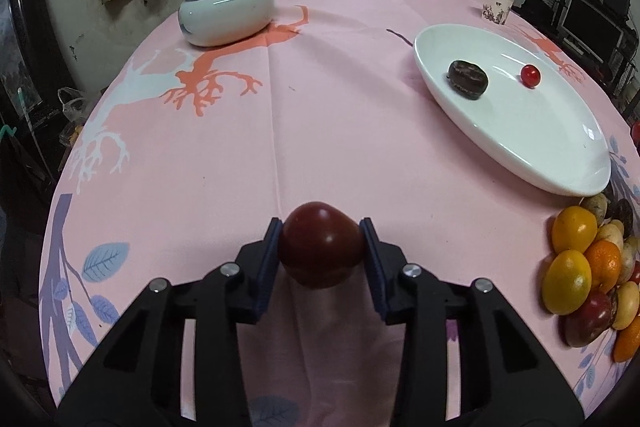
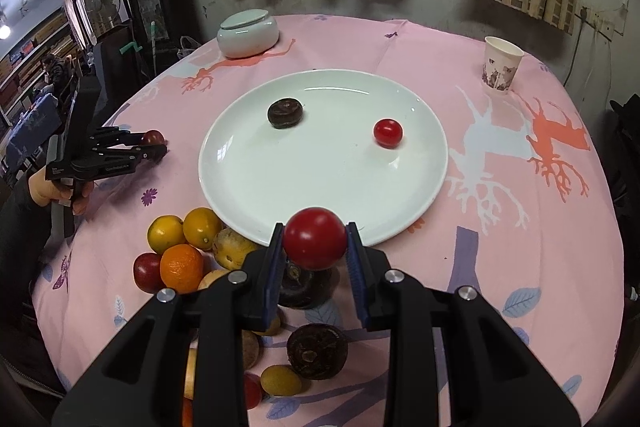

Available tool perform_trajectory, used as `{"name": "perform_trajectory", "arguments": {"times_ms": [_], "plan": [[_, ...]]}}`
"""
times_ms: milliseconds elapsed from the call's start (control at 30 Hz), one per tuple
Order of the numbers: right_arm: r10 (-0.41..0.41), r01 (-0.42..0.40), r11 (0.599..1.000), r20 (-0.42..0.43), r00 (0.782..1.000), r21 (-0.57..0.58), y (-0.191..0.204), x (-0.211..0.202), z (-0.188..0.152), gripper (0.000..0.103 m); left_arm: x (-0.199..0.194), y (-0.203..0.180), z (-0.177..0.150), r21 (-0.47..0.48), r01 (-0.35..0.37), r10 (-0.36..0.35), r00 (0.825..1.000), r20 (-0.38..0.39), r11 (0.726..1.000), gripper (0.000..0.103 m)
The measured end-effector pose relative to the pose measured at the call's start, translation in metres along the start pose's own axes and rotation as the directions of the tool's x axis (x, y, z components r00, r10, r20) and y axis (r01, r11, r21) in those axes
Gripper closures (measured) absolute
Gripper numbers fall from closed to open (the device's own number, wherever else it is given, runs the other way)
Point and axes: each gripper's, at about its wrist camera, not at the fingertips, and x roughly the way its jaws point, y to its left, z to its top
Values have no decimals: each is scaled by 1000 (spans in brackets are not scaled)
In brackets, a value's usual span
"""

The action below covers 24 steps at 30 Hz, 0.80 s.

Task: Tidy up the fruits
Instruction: 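Carry the plum and tomato to the white plate and open both tools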

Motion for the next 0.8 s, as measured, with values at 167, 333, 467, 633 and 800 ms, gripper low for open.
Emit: {"name": "perform_trajectory", "arguments": {"times_ms": [167,333,467,633,800], "plan": [[-14,14,1000,8,1000,0,-3,0,5,73,-25,-30,8,41,14,-15,999,37,999,64],[-56,56,998,35,998,-18,-7,3,18,73,-52,-72,36,72,85,-92,990,102,994,63],[-111,114,993,54,992,-41,-14,17,32,73,-46,-105,65,89,141,-151,981,120,986,63],[-134,135,989,20,991,-60,-25,52,46,73,-5,-134,91,76,168,-174,981,81,983,63],[-136,134,990,-48,990,-43,-37,87,55,73,33,-138,103,20,191,-191,981,18,981,63]]}}
